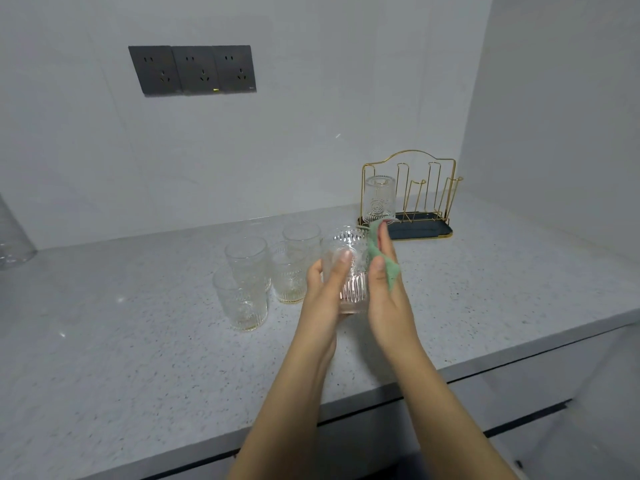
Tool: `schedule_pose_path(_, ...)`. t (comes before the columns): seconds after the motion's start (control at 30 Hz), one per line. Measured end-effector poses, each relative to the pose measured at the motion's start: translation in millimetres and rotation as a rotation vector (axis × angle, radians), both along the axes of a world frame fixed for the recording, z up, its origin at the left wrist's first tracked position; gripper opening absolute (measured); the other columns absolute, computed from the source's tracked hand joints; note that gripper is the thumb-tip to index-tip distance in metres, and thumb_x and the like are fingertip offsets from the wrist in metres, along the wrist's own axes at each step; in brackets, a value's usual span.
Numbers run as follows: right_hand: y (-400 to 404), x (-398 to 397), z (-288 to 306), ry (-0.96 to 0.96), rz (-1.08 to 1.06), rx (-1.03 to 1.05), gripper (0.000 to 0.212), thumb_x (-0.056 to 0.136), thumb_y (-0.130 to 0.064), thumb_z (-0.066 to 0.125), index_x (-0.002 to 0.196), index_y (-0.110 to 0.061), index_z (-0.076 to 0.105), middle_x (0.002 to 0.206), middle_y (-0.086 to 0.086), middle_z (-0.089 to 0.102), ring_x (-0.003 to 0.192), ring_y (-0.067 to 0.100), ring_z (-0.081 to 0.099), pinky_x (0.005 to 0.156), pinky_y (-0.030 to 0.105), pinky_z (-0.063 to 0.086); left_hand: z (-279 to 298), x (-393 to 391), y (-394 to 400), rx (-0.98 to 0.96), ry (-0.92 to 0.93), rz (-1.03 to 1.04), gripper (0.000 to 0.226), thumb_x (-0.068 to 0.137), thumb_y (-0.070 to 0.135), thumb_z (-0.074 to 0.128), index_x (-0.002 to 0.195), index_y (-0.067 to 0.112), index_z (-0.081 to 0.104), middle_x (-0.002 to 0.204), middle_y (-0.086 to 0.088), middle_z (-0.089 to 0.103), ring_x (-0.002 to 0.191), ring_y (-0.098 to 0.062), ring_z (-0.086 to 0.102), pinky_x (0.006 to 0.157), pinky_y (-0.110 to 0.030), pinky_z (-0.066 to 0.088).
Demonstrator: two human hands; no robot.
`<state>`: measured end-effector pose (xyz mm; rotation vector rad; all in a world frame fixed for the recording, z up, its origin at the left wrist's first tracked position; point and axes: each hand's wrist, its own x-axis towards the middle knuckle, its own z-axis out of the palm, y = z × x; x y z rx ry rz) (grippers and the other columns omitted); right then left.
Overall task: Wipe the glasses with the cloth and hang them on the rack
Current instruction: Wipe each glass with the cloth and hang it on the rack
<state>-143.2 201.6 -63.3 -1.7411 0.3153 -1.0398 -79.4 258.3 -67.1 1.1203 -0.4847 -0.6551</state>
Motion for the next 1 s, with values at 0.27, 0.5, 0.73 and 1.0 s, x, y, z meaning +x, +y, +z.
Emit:
schedule_pose_path(0.27, -0.8, -6.5, -7.9, -0.038, -0.005, 0.064, 0.05, 0.094, -0.049, 0.024, 0.141, -0.047, 0.005, 0.157, -0.016, 0.006, 0.142, 0.0, 0.011, 0.114, 0.017, 0.016, 3.9, -0.4, -3.3, -0.024, -0.045, 0.018, 0.068, 0.079, 0.033, 0.076, 0.139, 0.015, 0.049, 0.13, 0.003, 0.064, 0.119, -0.009, 0.06, 0.11, -0.035, 0.041)
schedule_pose_path(0.5, -18.8, -13.3, 8.7, 0.045, 0.04, 0.242, 0.052, 0.096, -0.044, 0.018, 0.147, -0.033, 0.017, 0.151, -0.005, 0.031, 0.136, 0.009, 0.031, 0.099, 0.012, 0.027, 5.6, -10.4, -2.9, -0.041, -0.092, -0.054, 0.061, 0.08, 0.05, 0.069, 0.13, 0.017, 0.058, 0.12, 0.006, 0.071, 0.117, -0.011, 0.063, 0.108, -0.041, 0.043)
schedule_pose_path(0.73, 1.5, -14.5, -2.6, 0.001, 0.084, 0.026, 0.057, 0.091, -0.05, 0.025, 0.142, -0.045, 0.0, 0.156, -0.019, 0.0, 0.132, -0.021, 0.011, 0.1, -0.004, 0.015, 14.5, -11.5, -1.3, -0.035, -0.063, 0.132, 0.091, 0.074, 0.07, 0.065, 0.146, 0.019, 0.041, 0.147, 0.001, 0.05, 0.134, -0.011, 0.047, 0.117, -0.042, 0.033)
schedule_pose_path(1.0, -10.4, -6.9, 2.5, 0.017, 0.068, 0.003, 0.055, 0.089, -0.062, 0.02, 0.141, -0.051, 0.005, 0.156, -0.018, 0.007, 0.14, -0.005, 0.013, 0.116, 0.021, 0.015, 4.8, -8.8, -2.1, -0.059, 0.003, -0.032, 0.071, 0.074, 0.044, 0.076, 0.135, 0.015, 0.054, 0.127, -0.004, 0.068, 0.119, -0.023, 0.063, 0.107, -0.049, 0.044)
